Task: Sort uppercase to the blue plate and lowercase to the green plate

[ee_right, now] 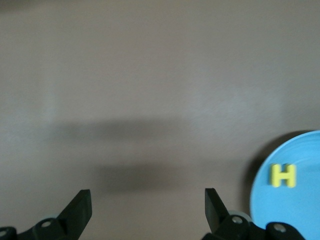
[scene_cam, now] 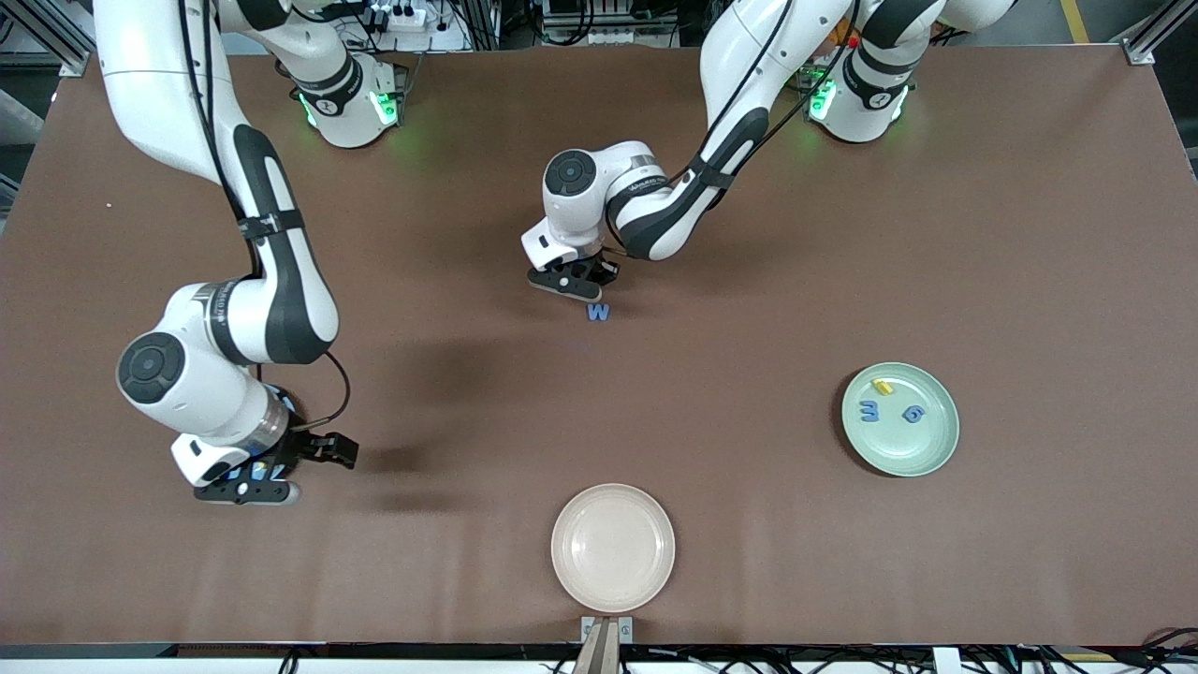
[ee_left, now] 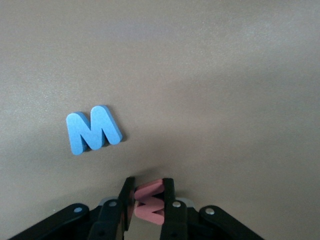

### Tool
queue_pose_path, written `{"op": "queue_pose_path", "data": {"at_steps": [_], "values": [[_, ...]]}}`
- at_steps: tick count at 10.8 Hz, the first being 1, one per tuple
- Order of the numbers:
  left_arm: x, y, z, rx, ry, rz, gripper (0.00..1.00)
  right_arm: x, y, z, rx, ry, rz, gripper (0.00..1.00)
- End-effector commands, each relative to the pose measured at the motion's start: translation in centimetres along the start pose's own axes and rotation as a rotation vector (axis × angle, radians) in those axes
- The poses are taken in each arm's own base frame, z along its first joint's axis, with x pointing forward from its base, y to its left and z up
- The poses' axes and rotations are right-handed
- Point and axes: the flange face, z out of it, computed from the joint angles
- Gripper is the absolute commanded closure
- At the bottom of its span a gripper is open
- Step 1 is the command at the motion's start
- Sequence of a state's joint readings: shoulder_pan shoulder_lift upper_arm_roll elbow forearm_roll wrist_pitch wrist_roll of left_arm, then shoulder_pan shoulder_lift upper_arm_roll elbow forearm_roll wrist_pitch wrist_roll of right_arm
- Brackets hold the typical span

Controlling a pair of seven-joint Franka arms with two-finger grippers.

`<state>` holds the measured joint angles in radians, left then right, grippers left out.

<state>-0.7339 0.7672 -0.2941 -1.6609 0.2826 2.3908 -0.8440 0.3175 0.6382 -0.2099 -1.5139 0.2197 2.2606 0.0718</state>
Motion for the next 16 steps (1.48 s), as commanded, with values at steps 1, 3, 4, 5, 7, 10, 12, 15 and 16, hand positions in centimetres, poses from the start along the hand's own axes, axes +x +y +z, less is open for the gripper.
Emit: {"op": "queue_pose_path", "data": {"at_steps": [1,3,4,5,7,10,12,15,16], "values": [[2.0,-2.6,-3.7,0.043,0.025,-0.01,1.0,-1.3,-2.1,0.3,0.004,-0.067,0.03,0.0],[6.8,-10.6,-9.6,0.069,0.018,-0.021,1.0,-2.5,-5.1,0.6,-0.001,-0.104,0.03,0.0],[8.7,-15.0,-11.8,0.065,0.002,-0.015,1.0,-2.9,-6.3,0.7,-0.002,-0.107,0.018,0.0],[10.3,-19.8,-13.8,0.058,-0.016,-0.006,1.0,-3.7,-8.6,0.9,-0.002,-0.112,-0.011,0.0],[12.5,-31.4,-16.7,0.072,-0.058,0.041,1.0,-6.7,-15.2,1.7,-0.028,-0.122,0.022,0.0],[13.4,-44.8,-16.4,0.074,-0.083,0.154,1.0,-12.7,-25.8,3.5,-0.053,-0.129,0.038,0.0],[12.9,-51.9,-15.6,0.093,-0.104,0.208,1.0,-16.4,-30.9,5.4,-0.048,-0.11,-0.029,0.0],[12.0,-58.0,-15.5,0.122,-0.115,0.147,0.01,-22.4,-36.1,9.7,-0.081,-0.129,-0.055,0.0],[12.2,-58.6,-16.8,0.134,-0.096,0.136,0.0,-23.4,-36.8,10.5,-0.084,-0.128,-0.062,0.0]]}}
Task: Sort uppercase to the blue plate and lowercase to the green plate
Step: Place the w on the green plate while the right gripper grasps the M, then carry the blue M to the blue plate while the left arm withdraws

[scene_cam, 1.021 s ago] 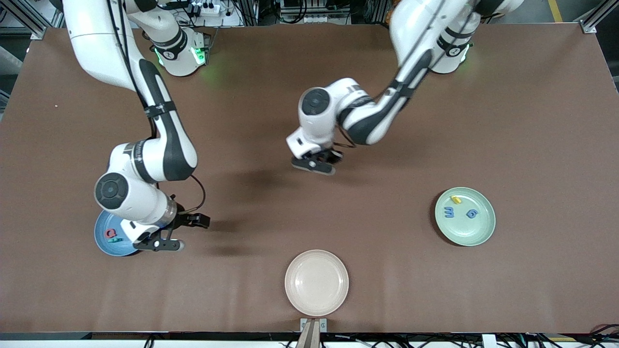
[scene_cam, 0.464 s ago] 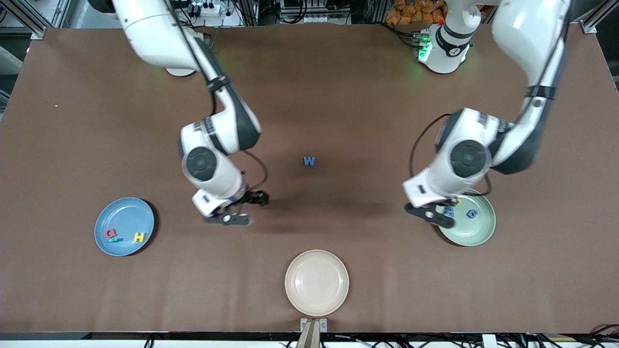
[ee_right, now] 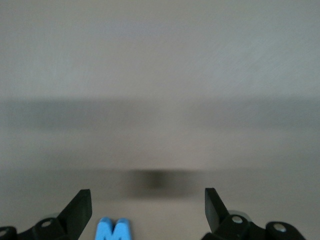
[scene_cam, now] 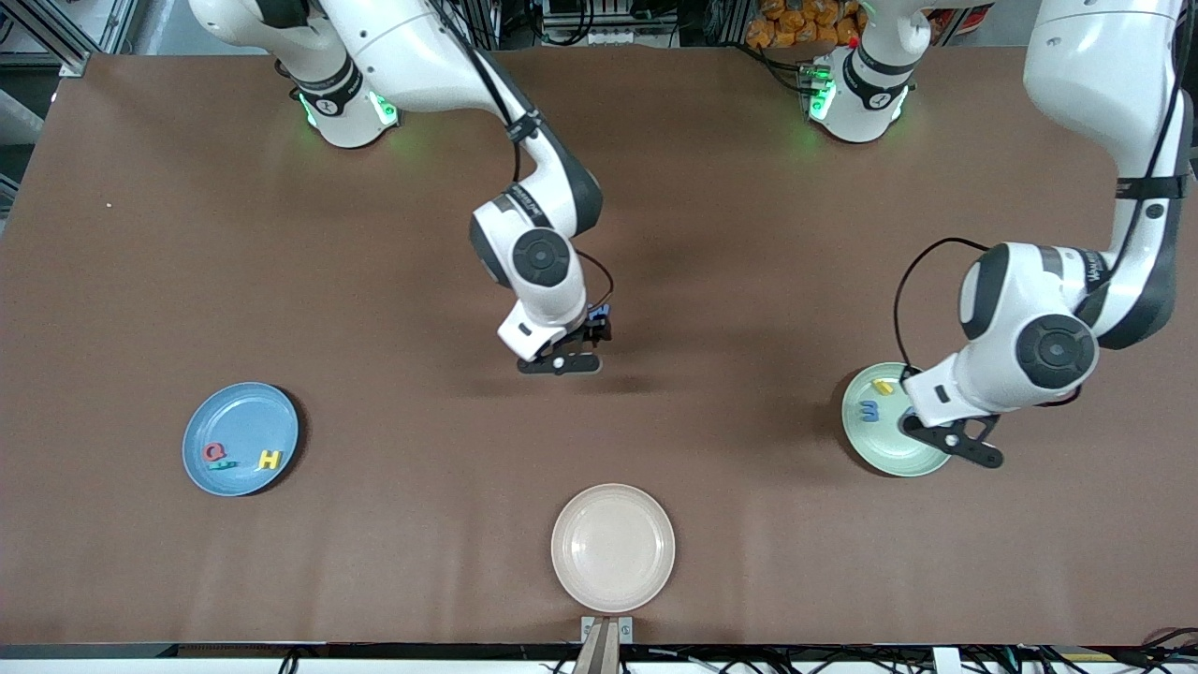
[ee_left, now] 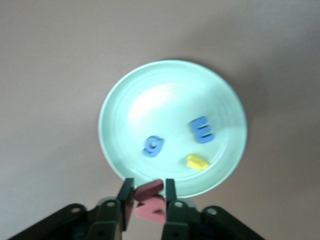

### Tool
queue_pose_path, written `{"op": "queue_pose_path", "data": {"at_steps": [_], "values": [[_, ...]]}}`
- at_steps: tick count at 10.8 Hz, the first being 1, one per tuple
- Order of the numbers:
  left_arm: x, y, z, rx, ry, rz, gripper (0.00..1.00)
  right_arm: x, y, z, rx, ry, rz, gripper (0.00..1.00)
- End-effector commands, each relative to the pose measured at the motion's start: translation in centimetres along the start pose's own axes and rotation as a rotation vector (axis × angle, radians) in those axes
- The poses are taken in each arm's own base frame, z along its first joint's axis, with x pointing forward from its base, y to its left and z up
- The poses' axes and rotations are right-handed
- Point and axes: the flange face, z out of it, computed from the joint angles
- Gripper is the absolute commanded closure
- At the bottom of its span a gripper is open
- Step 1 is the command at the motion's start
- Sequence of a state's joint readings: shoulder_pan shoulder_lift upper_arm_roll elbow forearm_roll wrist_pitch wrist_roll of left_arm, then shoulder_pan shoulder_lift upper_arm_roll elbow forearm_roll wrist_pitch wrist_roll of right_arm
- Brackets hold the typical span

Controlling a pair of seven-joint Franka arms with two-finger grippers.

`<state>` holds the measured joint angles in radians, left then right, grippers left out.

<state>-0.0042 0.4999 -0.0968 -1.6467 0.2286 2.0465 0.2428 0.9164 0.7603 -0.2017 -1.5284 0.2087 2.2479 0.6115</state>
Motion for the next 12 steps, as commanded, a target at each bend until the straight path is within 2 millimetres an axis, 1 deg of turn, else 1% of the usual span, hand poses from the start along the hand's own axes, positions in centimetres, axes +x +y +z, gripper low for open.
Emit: {"op": "queue_pose_path", "data": {"at_steps": [1,3,4,6,7,8,9,10,11,12], "values": [[0.0,-0.5,-3.3,0.007,0.054,-0.006,0.0,-1.4,-1.7,1.4,-0.021,0.017,-0.002,0.0],[-0.2,-0.3,-7.5,0.031,0.105,-0.011,0.0,-2.6,-2.7,1.6,-0.021,0.012,-0.003,0.0],[-0.8,-0.1,-10.3,0.014,0.139,-0.026,0.0,-3.1,-2.6,2.1,-0.03,0.002,-0.003,0.0],[-2.9,1.6,-15.7,-0.156,0.184,-0.119,0.0,-4.0,-3.0,1.9,-0.028,-0.003,-0.004,0.0],[-4.1,2.1,-18.1,-0.181,0.196,-0.164,0.0,-4.0,-3.0,2.2,-0.03,-0.004,0.008,0.0],[-5.1,3.1,-20.9,-0.177,0.215,-0.21,0.0,-4.2,-2.9,2.3,-0.033,-0.009,0.009,0.0],[-6.1,4.0,-23.1,-0.175,0.228,-0.259,0.0,-4.7,-3.2,2.6,-0.037,-0.013,0.011,0.0],[-7.1,4.9,-25.0,-0.179,0.228,-0.342,0.0,-4.8,-3.2,2.7,-0.038,-0.012,0.022,0.0],[-8.0,5.8,-26.4,-0.188,0.211,-0.444,0.0,-5.0,-3.3,2.7,-0.039,-0.014,0.023,0.0],[-8.6,6.5,-27.3,-0.19,0.207,-0.501,0.0,-5.0,-3.4,2.7,-0.039,-0.014,0.022,0.0]]}}
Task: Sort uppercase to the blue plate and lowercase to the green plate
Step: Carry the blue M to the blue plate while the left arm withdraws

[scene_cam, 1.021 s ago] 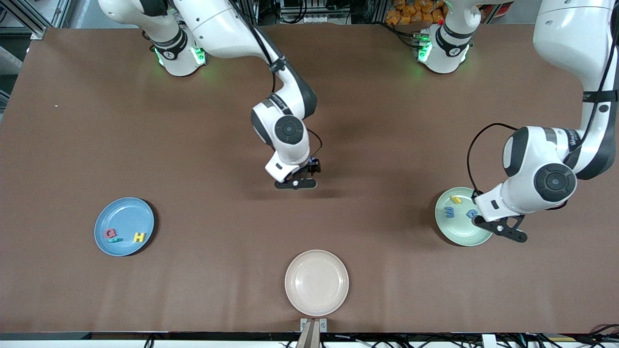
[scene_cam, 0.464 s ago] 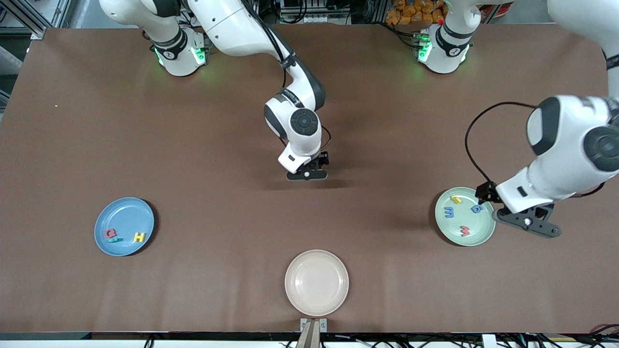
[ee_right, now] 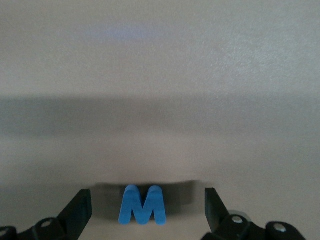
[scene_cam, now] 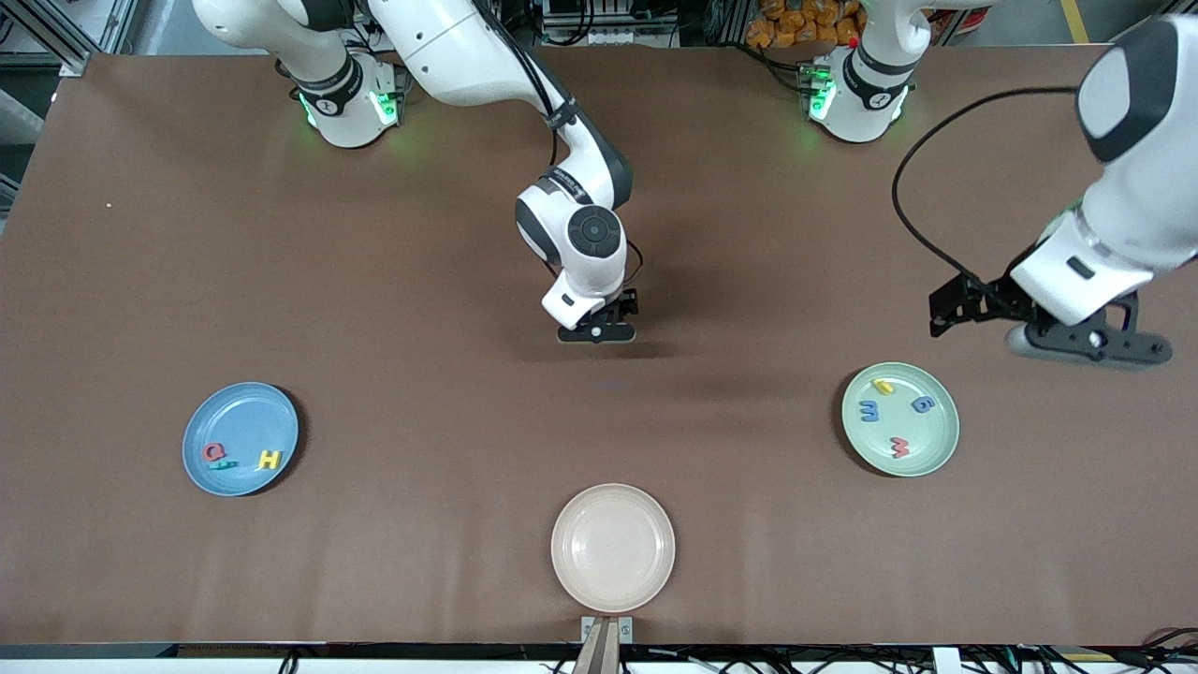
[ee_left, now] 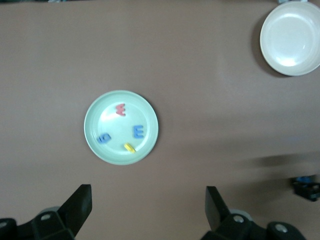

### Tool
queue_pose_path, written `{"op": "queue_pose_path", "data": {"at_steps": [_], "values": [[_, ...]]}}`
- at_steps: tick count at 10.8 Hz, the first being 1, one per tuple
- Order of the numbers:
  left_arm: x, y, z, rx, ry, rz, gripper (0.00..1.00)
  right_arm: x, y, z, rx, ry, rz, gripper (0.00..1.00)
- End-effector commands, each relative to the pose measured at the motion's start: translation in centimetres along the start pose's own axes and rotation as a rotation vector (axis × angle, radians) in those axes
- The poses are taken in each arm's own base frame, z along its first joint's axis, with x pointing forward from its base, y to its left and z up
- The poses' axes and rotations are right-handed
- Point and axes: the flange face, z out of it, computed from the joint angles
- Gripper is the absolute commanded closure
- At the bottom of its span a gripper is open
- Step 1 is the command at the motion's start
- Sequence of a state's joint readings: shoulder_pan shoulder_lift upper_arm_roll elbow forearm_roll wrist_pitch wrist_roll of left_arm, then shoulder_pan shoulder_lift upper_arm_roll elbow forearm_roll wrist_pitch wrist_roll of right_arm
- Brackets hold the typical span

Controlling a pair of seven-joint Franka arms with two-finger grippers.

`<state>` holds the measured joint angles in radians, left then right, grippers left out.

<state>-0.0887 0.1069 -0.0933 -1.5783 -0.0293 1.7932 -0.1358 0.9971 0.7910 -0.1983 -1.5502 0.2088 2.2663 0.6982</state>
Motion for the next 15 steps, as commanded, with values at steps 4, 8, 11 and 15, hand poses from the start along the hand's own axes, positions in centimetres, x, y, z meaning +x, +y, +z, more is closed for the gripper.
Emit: {"op": "queue_pose_path", "data": {"at_steps": [4,8,11,15], "values": [[-3.3,-1.5,-4.6,0.037,-0.009,-0.123,0.0,-0.7,0.0,0.5,0.024,0.05,0.012,0.29],[-4.1,-2.1,-5.7,0.087,-0.021,-0.107,0.0,-0.9,0.3,0.8,0.02,0.046,0.014,1.0],[-4.2,-1.9,-5.1,0.091,-0.053,-0.099,0.0,-1.6,0.3,0.1,0.019,0.04,0.008,1.0],[-4.3,-2.2,-5.3,0.088,-0.055,-0.095,0.0,3.2,4.7,-5.4,0.056,0.065,0.003,1.0]]}}
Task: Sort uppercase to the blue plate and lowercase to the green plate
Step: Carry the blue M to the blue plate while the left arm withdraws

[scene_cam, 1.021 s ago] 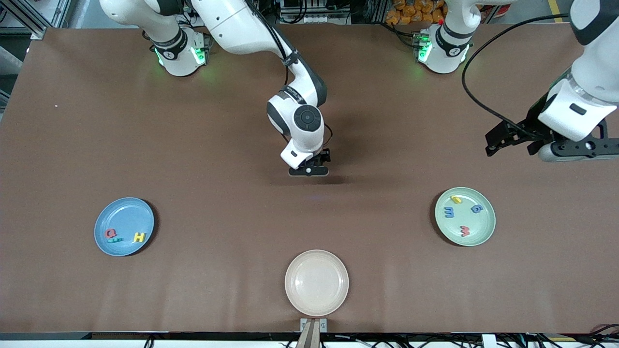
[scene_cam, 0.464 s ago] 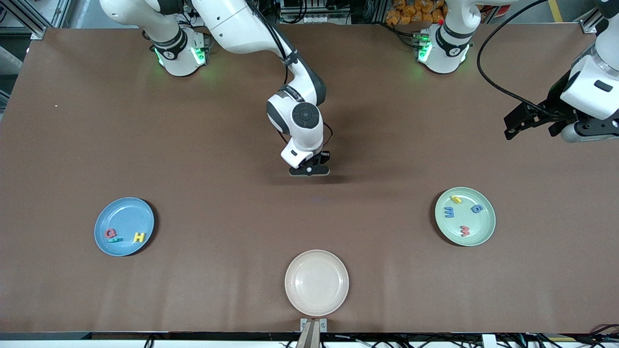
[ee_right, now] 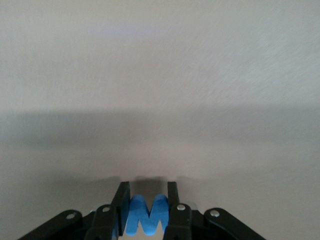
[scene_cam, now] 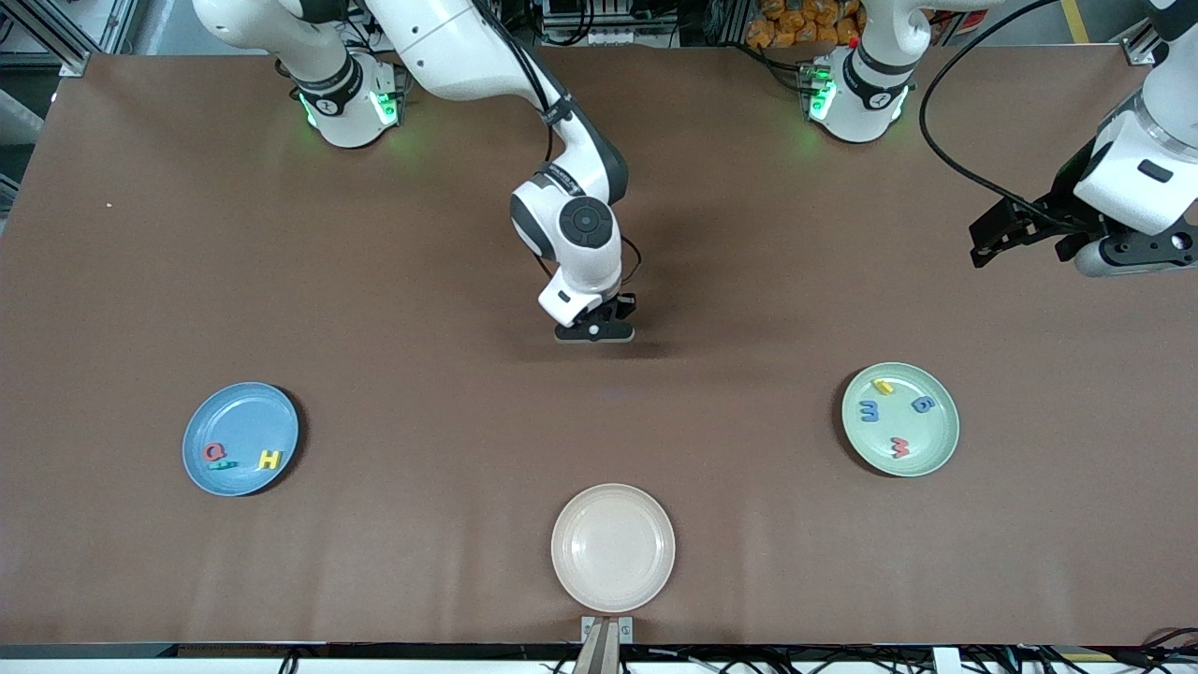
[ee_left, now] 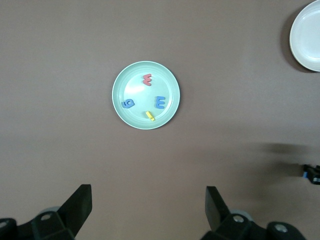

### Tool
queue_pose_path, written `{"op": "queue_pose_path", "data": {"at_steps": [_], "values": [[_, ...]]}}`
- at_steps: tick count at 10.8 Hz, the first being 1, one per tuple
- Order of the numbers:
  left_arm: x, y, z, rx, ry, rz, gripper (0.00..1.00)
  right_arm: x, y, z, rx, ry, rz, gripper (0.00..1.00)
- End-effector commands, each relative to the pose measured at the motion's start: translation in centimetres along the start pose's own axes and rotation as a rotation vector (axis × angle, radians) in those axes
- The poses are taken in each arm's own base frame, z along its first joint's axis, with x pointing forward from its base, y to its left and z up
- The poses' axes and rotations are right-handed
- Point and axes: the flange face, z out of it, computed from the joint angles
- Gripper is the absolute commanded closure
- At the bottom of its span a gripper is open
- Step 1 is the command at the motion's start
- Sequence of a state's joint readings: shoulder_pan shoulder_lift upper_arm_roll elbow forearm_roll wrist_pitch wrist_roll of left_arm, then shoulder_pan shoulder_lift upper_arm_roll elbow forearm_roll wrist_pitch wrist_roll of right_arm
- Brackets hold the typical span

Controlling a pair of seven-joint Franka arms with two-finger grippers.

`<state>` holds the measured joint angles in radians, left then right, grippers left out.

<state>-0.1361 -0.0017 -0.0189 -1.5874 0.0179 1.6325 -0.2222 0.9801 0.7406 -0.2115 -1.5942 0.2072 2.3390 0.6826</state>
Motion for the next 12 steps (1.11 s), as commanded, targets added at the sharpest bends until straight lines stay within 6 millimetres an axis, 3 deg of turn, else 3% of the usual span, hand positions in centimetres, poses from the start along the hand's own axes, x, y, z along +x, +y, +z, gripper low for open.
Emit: {"op": "queue_pose_path", "data": {"at_steps": [1,2,5,6,8,10,12], "values": [[-0.4,-0.4,-0.5,0.021,-0.006,0.006,0.0,4.8,6.3,-4.7,-0.005,0.009,-0.033,1.0],[-0.3,-0.6,-0.9,0.021,0.002,0.003,0.0,7.9,11.1,-6.1,-0.073,0.016,-0.079,1.0],[-0.4,-0.3,-0.9,0.023,-0.002,0.02,0.0,16.6,28.6,-9.1,-0.135,0.012,-0.202,1.0],[-0.3,-0.3,-0.8,0.024,-0.005,0.02,0.0,18.4,34.4,-9.6,-0.139,0.008,-0.253,1.0],[-0.2,-0.3,-0.4,0.027,-0.015,0.022,0.0,20.2,44.4,-9.7,-0.149,-0.006,-0.327,1.0],[-0.3,-0.3,-0.4,0.029,-0.023,0.02,0.0,20.7,51.4,-9.9,-0.161,0.005,-0.363,1.0],[-0.5,-0.5,-0.3,0.032,-0.035,0.018,0.0,20.8,54.8,-9.9,-0.165,0.022,-0.349,0.97]]}}
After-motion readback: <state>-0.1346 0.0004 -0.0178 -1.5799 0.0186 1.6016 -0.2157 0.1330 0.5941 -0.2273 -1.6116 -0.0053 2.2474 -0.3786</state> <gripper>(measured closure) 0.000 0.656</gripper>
